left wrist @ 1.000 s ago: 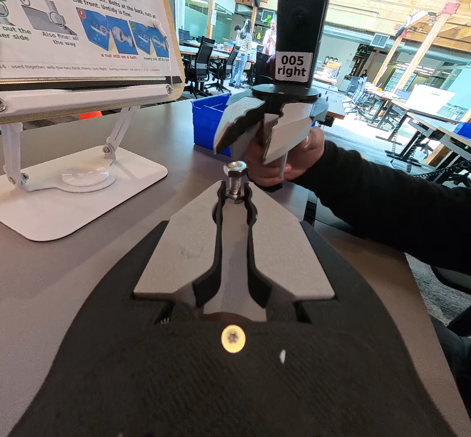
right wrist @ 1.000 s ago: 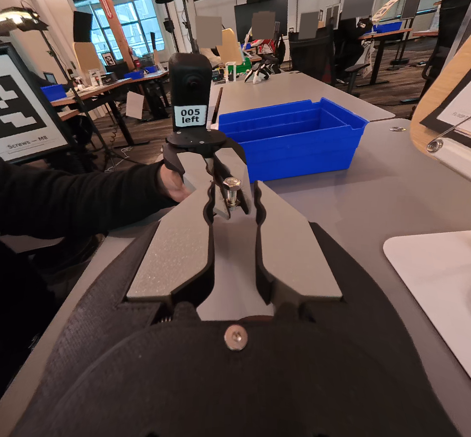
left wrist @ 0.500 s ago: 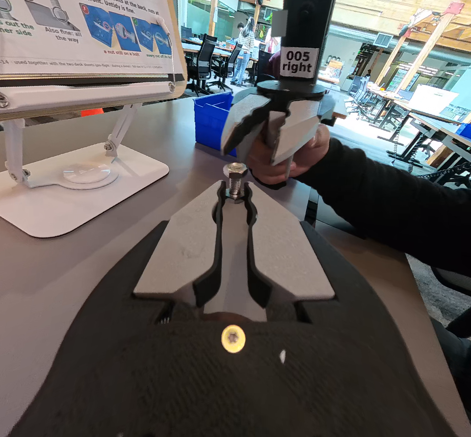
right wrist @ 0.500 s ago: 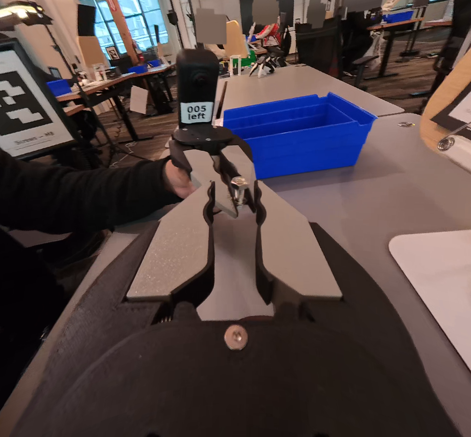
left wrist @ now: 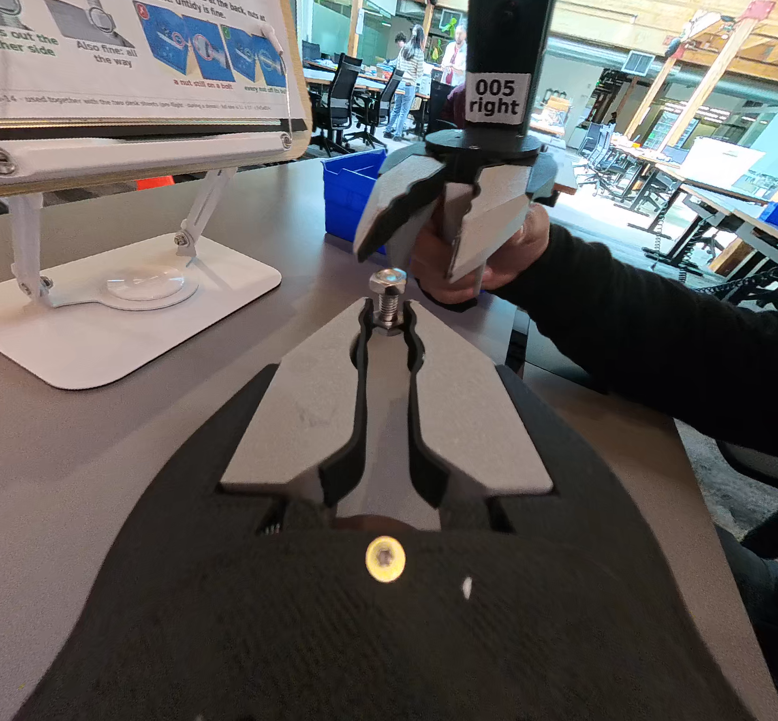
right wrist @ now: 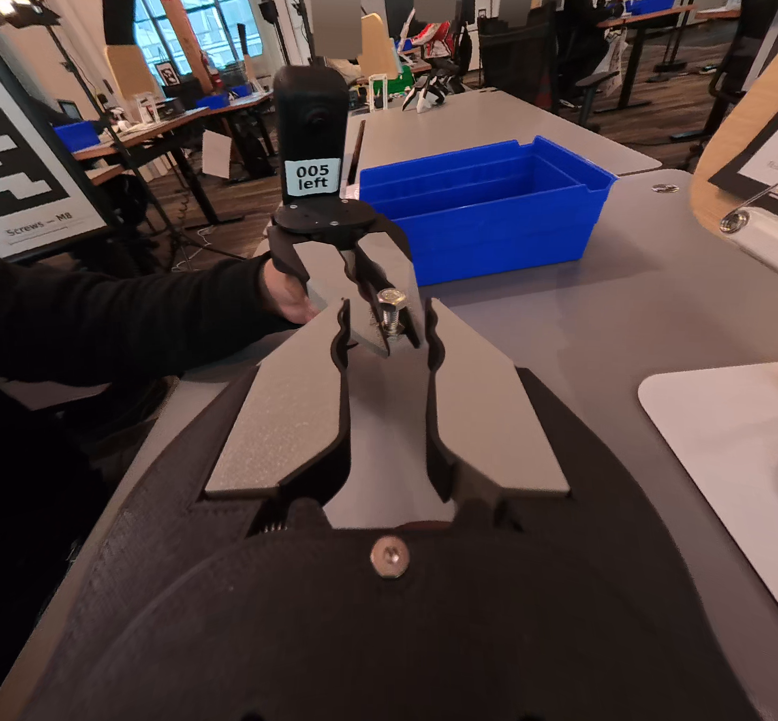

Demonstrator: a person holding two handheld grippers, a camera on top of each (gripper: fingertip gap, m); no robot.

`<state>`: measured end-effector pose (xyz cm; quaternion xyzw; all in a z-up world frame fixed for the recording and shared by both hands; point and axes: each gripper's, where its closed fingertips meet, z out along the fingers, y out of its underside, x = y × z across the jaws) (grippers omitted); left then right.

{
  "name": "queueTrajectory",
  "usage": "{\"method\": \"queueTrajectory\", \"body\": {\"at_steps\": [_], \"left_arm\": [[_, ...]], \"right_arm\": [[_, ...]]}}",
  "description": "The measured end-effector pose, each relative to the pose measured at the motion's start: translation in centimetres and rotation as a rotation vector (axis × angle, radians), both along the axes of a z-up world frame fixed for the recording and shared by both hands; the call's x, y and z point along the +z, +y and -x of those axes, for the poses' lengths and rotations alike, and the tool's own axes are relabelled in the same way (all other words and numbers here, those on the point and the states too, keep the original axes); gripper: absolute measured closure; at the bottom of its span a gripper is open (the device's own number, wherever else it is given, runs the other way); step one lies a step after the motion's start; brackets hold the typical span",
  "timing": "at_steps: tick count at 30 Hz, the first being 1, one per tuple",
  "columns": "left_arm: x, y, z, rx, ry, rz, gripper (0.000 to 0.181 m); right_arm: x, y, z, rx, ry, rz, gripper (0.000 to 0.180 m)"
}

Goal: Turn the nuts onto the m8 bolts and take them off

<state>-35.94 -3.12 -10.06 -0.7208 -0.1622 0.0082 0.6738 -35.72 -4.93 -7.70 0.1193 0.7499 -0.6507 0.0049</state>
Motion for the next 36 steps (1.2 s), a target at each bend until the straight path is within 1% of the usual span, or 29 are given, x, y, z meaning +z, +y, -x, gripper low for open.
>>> {"method": "queueTrajectory", "body": {"at_steps": [2, 4, 5, 6, 7, 8, 10, 11, 12, 15, 17, 18, 19, 20, 22, 23, 25, 27, 29, 30, 31, 32, 33, 34, 36], "left_arm": [[-0.1, 0.1, 0.0, 0.007, 0.009, 0.014, 0.168], [-0.3, 0.0, 0.2, 0.019, 0.01, 0.024, 0.169], [-0.3, -0.3, 0.7, 0.043, 0.002, 0.022, 0.169], [-0.4, -0.5, 1.0, 0.057, -0.006, 0.022, 0.169], [-0.3, -0.6, 1.0, 0.05, -0.012, 0.014, 0.169], [-0.2, -0.7, 1.1, 0.046, -0.016, 0.002, 0.169], [-0.1, -0.6, 0.8, 0.031, -0.017, -0.007, 0.169], [-0.1, -0.4, 0.7, 0.029, -0.011, 0.0, 0.169], [-0.2, -0.3, 0.4, 0.022, -0.003, 0.01, 0.168], [-0.3, 0.1, 0.2, 0.02, 0.009, 0.03, 0.168], [-0.4, -0.2, 0.6, 0.04, 0.005, 0.028, 0.168], [-0.3, -0.5, 1.0, 0.056, -0.005, 0.019, 0.169], [-0.2, -0.6, 1.1, 0.053, -0.016, 0.006, 0.169], [0.0, -0.7, 1.0, 0.041, -0.023, -0.01, 0.169], [0.3, -0.7, 0.8, 0.033, -0.024, -0.026, 0.168], [0.2, -0.6, 0.7, 0.028, -0.02, -0.019, 0.169], [0.2, -0.3, 0.3, 0.016, -0.008, -0.005, 0.169], [0.0, 0.0, 0.1, 0.01, -0.001, 0.008, 0.168], [-0.2, 0.0, 0.2, 0.013, 0.001, 0.016, 0.168], [-0.1, -0.1, 0.4, 0.021, -0.003, 0.011, 0.169], [0.0, -0.3, 0.5, 0.027, -0.01, 0.004, 0.169], [0.0, -0.4, 0.5, 0.024, -0.015, -0.002, 0.169], [0.1, -0.4, 0.5, 0.024, -0.016, -0.008, 0.169], [0.2, -0.4, 0.5, 0.026, -0.014, -0.009, 0.168], [0.1, -0.3, 0.4, 0.022, -0.009, -0.002, 0.168]], "right_arm": [[-0.4, -0.4, -0.7, 0.039, -0.007, -0.015, 0.149], [-0.4, -0.4, -1.4, 0.075, -0.013, -0.03, 0.143], [-0.2, -0.2, -2.0, 0.112, -0.009, -0.025, 0.148], [0.3, 0.0, -3.1, 0.176, -0.01, -0.002, 0.17], [0.7, 0.1, -3.5, 0.199, -0.015, 0.018, 0.172], [0.9, 0.2, -2.9, 0.163, -0.011, 0.018, 0.169], [0.7, 0.4, -0.9, 0.046, -0.009, 0.008, 0.155], [0.4, 0.6, 0.0, -0.004, -0.023, -0.001, 0.155], [0.1, 0.6, 0.5, -0.026, -0.035, -0.008, 0.151], [-0.2, 0.1, -0.3, 0.024, -0.041, -0.004, 0.151], [0.0, -0.2, -2.2, 0.133, -0.055, -0.003, 0.16], [0.3, -0.2, -3.4, 0.209, -0.068, 0.006, 0.175], [0.6, -0.1, -4.1, 0.244, -0.078, 0.018, 0.174], [0.8, -0.1, -3.6, 0.216, -0.07, 0.022, 0.171], [1.0, 0.3, -1.3, 0.082, -0.045, 0.04, 0.158], [1.0, 0.6, -0.4, 0.031, -0.049, 0.048, 0.158], [0.3, 0.8, 0.9, -0.035, -0.064, 0.03, 0.149], [-0.1, 0.3, 0.3, 0.0, -0.077, 0.021, 0.148], [0.1, -0.3, -1.7, 0.118, -0.089, 0.023, 0.152], [0.3, -0.4, -3.0, 0.19, -0.094, 0.027, 0.165], [0.6, -0.4, -4.0, 0.246, -0.102, 0.036, 0.168], [0.8, -0.4, -4.1, 0.253, -0.101, 0.043, 0.166], [0.9, -0.3, -3.6, 0.219, -0.093, 0.046, 0.163], [1.0, -0.2, -2.7, 0.166, -0.087, 0.049, 0.158], [0.7, 0.2, -0.9, 0.071, -0.087, 0.048, 0.155]]}}
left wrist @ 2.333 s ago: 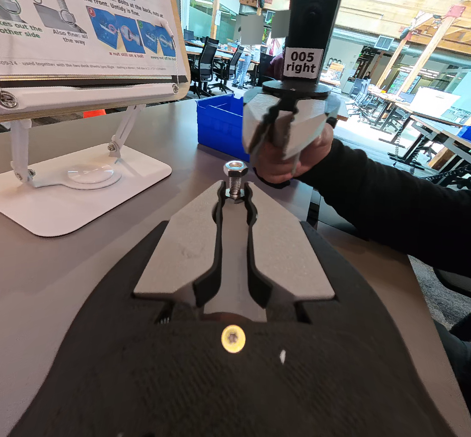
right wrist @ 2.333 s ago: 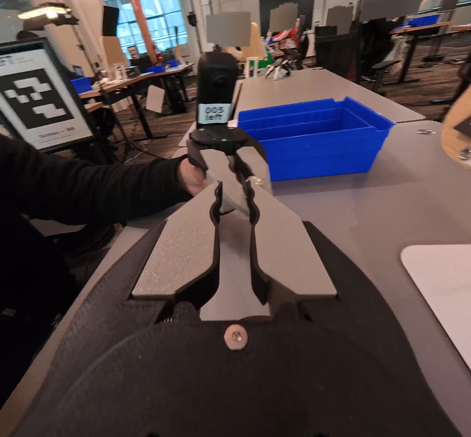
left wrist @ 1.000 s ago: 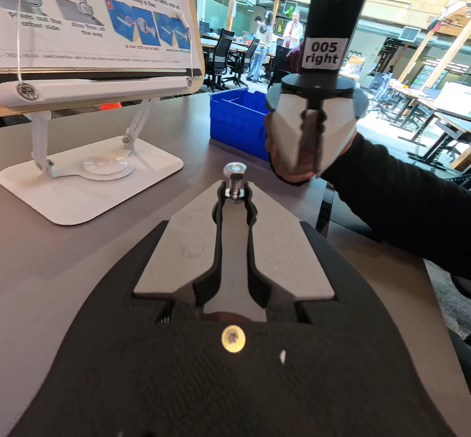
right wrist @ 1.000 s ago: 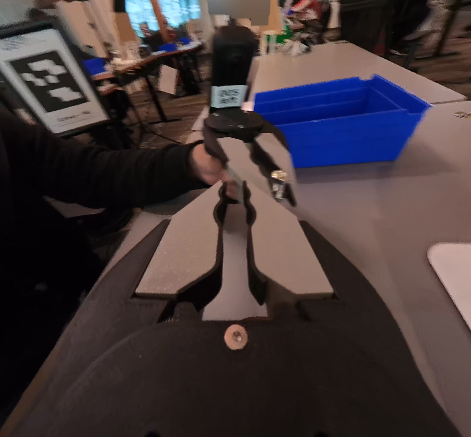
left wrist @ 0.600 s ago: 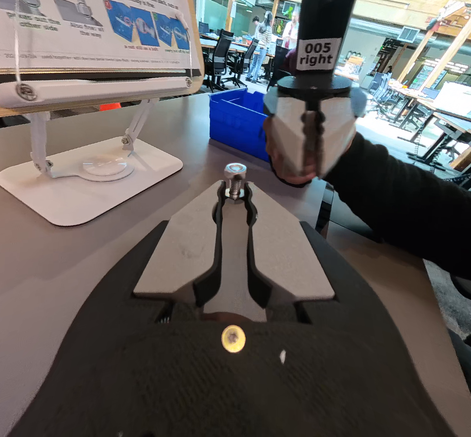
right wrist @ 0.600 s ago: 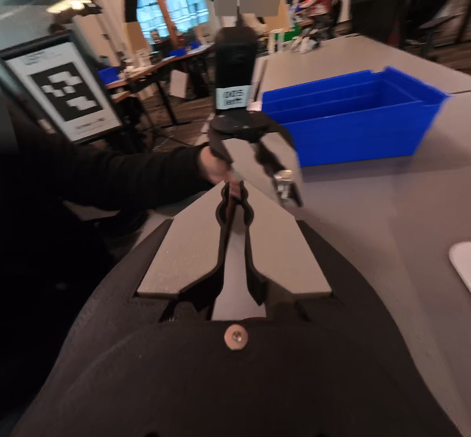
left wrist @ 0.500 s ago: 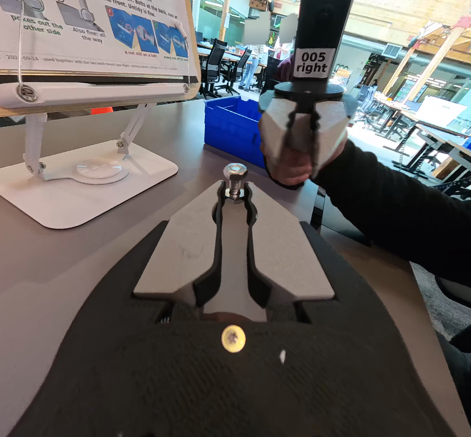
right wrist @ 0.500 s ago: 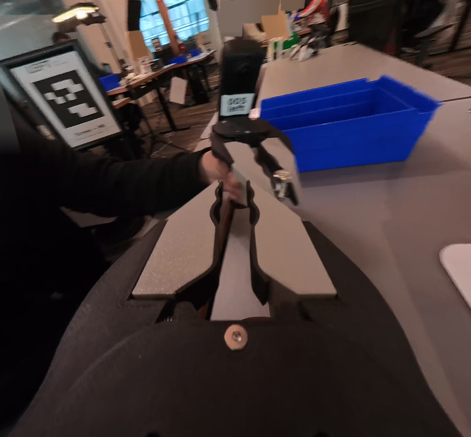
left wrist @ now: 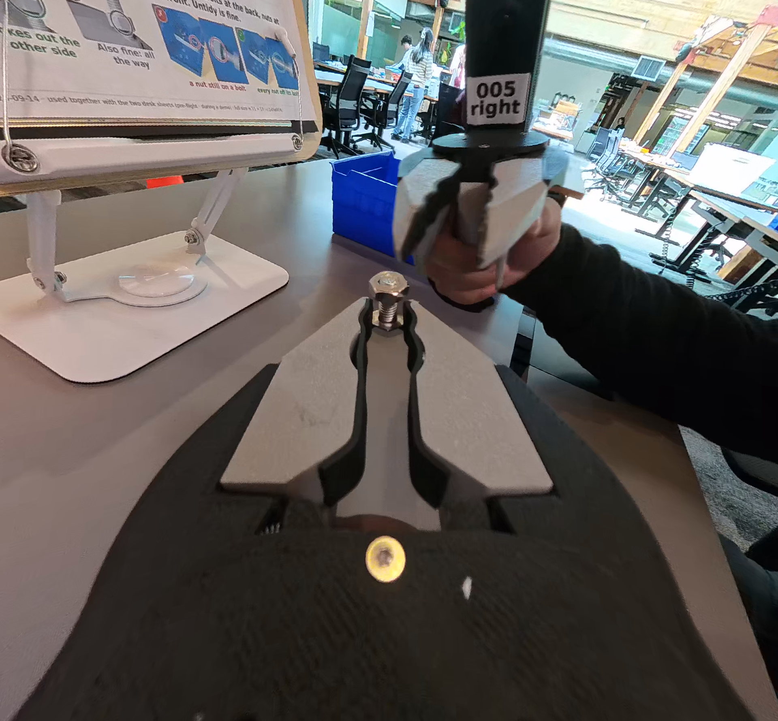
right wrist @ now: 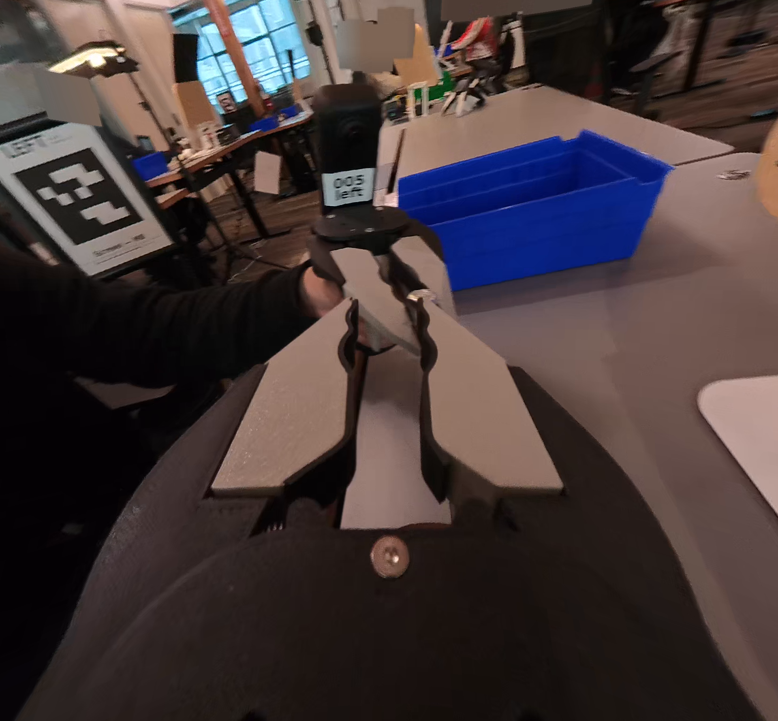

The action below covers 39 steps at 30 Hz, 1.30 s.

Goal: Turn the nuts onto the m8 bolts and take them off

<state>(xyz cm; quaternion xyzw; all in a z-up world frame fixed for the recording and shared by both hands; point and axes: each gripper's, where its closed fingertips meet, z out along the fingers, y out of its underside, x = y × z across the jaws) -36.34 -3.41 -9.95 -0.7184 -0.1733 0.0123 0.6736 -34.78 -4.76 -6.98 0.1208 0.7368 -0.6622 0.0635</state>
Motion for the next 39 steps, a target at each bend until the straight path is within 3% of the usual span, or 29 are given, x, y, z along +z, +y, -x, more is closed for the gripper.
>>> {"method": "queueTrajectory", "body": {"at_steps": [3, 5, 7, 9, 12, 15, 20, 24, 39], "left_arm": [[-0.3, 0.3, -0.2, -0.008, 0.006, 0.018, 0.168], [-0.4, 0.3, -0.3, -0.012, 0.011, 0.029, 0.168], [-0.4, 0.3, -0.3, -0.009, 0.021, 0.037, 0.169], [-0.2, 0.0, 0.1, 0.018, 0.012, 0.022, 0.169], [-0.2, 0.0, -0.1, -0.011, -0.009, 0.005, 0.168], [-0.4, 0.4, -0.8, -0.048, -0.005, 0.02, 0.168], [-0.4, 0.9, -1.6, -0.087, -0.001, 0.024, 0.169], [-0.2, 1.0, -1.8, -0.105, -0.018, 0.012, 0.169], [0.3, 0.6, -0.9, -0.058, 0.004, -0.033, 0.162]], "right_arm": [[-0.8, -0.1, 1.0, -0.06, 0.012, -0.031, 0.15], [-1.1, -0.6, 0.1, -0.008, 0.006, -0.053, 0.152], [-1.1, -0.5, -0.9, 0.047, -0.004, -0.054, 0.142], [-0.3, 0.1, -2.4, 0.146, -0.022, -0.01, 0.177], [0.1, 0.8, 0.2, -0.009, -0.011, -0.001, 0.153], [-0.4, 0.7, 1.7, -0.098, 0.026, -0.019, 0.153], [-1.7, -0.6, 0.5, -0.029, 0.053, -0.084, 0.156], [-1.6, -0.8, -0.2, 0.02, 0.028, -0.048, 0.168], [-0.8, -0.5, 1.4, -0.035, -0.105, 0.061, 0.169]]}}
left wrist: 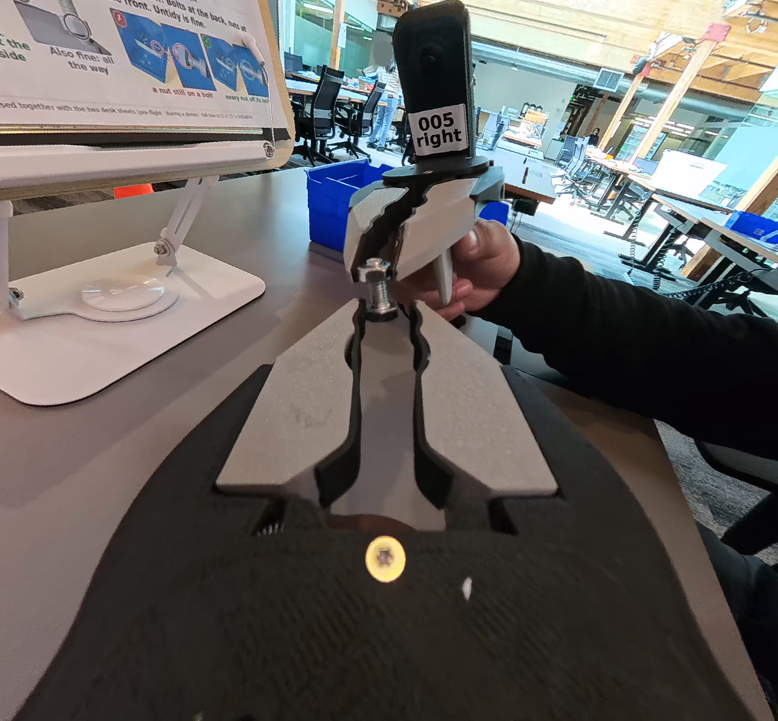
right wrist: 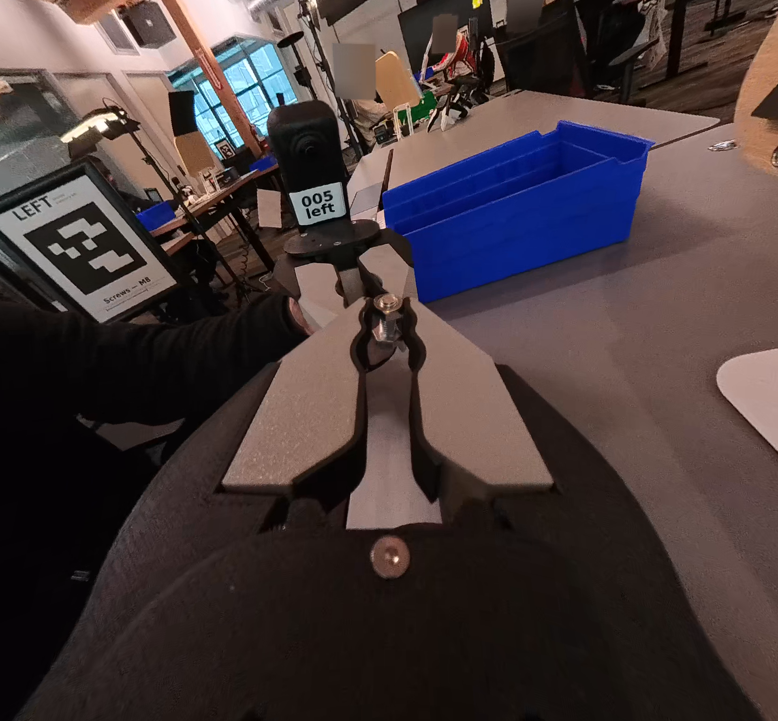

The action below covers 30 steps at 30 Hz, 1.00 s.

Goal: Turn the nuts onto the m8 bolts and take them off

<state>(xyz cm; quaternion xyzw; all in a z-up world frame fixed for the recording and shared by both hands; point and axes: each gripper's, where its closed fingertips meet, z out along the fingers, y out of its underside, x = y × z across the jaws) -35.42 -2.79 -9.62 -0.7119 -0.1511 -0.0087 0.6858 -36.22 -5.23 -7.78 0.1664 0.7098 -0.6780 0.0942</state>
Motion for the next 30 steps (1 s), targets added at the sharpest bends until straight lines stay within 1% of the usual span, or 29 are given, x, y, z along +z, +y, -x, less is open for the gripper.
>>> {"method": "queueTrajectory", "body": {"at_steps": [6, 10, 17, 22, 26, 30], "left_arm": [[-0.01, -0.05, 0.05, 0.003, 0.01, -0.001, 0.164], [0.0, 0.08, -0.09, -0.003, 0.008, -0.004, 0.164], [0.63, -0.15, 0.02, -0.013, -0.039, -0.064, 0.168], [0.49, -0.2, 0.1, 0.002, -0.013, -0.039, 0.168], [0.52, -0.21, -0.04, -0.014, -0.029, -0.049, 0.169], [0.6, -0.16, -0.29, -0.017, 0.0, -0.037, 0.169]], "right_arm": [[0.66, 0.41, 0.23, -0.005, -0.029, 0.048, 0.169], [0.67, 0.22, 0.05, 0.001, -0.025, 0.047, 0.169], [0.8, 0.1, -0.1, 0.005, -0.018, 0.048, 0.168], [0.73, 0.09, -0.09, 0.005, -0.017, 0.046, 0.168], [0.73, 0.1, -0.18, 0.005, 0.003, 0.035, 0.168], [0.93, 0.36, -0.43, 0.021, -0.003, 0.038, 0.168]]}}
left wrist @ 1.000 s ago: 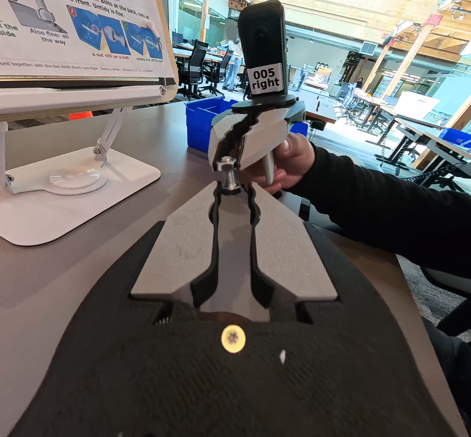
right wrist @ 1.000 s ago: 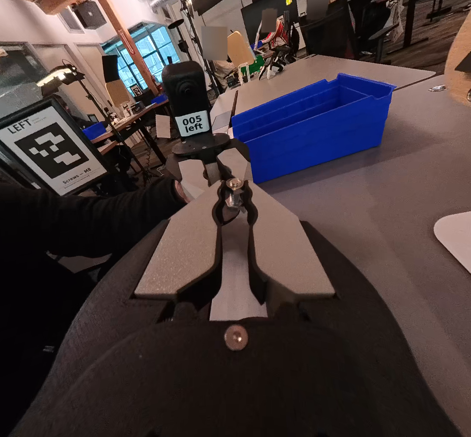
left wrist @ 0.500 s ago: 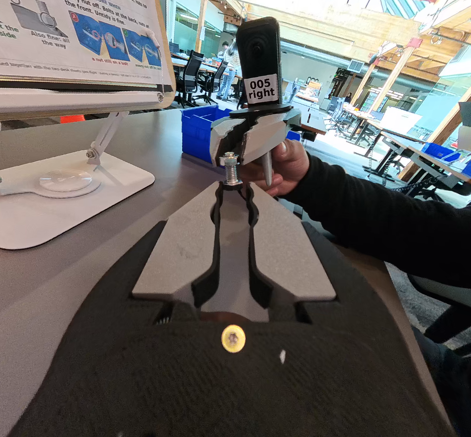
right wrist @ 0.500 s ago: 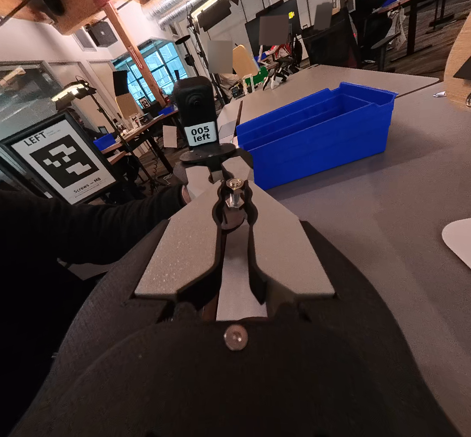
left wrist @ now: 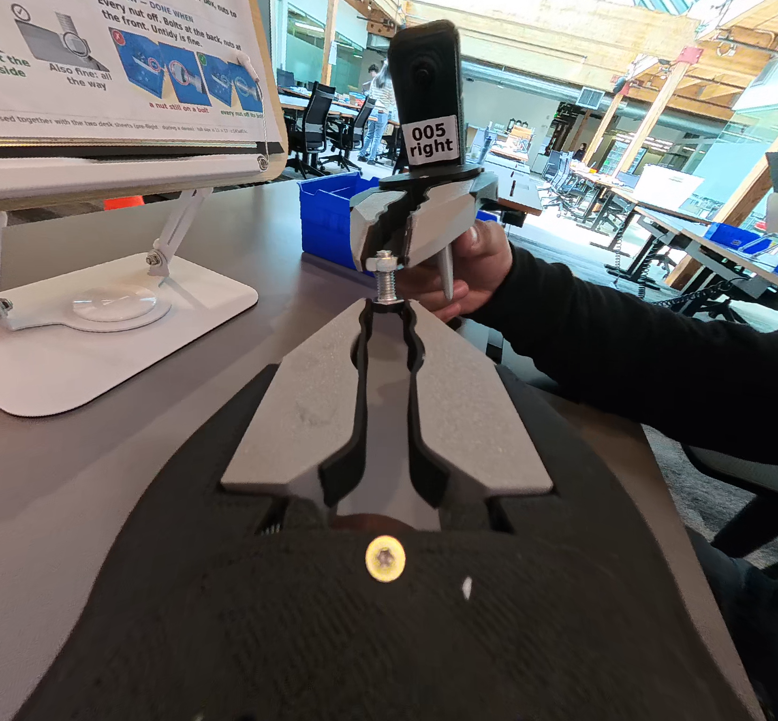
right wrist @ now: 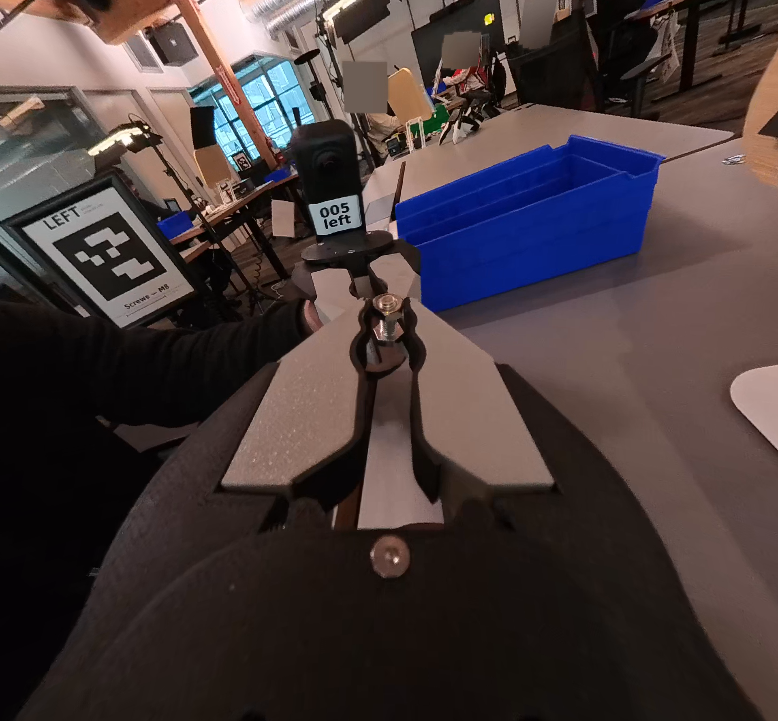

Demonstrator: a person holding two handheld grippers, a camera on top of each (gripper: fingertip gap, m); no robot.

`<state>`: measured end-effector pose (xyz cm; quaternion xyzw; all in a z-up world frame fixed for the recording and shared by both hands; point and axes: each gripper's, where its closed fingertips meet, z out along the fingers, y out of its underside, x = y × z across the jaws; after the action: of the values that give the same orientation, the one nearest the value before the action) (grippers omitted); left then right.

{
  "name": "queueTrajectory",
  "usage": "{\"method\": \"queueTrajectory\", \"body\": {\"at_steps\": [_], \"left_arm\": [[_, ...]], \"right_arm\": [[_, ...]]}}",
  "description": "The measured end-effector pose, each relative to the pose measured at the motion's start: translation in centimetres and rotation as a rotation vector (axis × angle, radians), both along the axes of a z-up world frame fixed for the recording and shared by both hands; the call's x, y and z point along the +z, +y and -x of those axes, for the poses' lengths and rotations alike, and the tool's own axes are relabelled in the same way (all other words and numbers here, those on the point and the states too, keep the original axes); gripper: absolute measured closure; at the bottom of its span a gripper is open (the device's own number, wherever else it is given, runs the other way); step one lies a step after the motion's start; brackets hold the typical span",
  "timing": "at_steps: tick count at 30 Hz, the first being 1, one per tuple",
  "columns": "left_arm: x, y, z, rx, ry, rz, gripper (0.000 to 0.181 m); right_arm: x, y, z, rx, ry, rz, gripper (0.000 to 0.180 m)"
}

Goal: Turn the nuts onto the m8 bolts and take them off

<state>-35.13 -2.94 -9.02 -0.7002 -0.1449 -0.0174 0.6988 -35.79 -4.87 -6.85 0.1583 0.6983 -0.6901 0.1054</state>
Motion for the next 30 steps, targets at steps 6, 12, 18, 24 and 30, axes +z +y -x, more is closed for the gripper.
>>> {"method": "queueTrajectory", "body": {"at_steps": [6, 12, 18, 24, 30], "left_arm": [[0.2, -0.3, 0.3, 0.009, -0.007, -0.014, 0.169], [0.0, -0.8, 1.1, 0.054, -0.014, -0.004, 0.169], [0.1, -0.7, 0.9, 0.042, -0.017, -0.01, 0.169], [0.1, -0.7, 0.9, 0.046, -0.013, -0.008, 0.169], [0.2, -1.0, 1.3, 0.058, -0.023, -0.018, 0.169]], "right_arm": [[0.1, 0.5, 0.1, 0.001, -0.02, 0.013, 0.145], [0.0, 0.1, -2.4, 0.136, 0.015, -0.016, 0.163], [0.2, 0.5, 0.3, -0.035, 0.013, -0.019, 0.153], [0.9, 0.2, -1.8, 0.095, 0.009, 0.021, 0.141], [1.5, 1.0, -1.2, 0.07, -0.005, 0.07, 0.151]]}}
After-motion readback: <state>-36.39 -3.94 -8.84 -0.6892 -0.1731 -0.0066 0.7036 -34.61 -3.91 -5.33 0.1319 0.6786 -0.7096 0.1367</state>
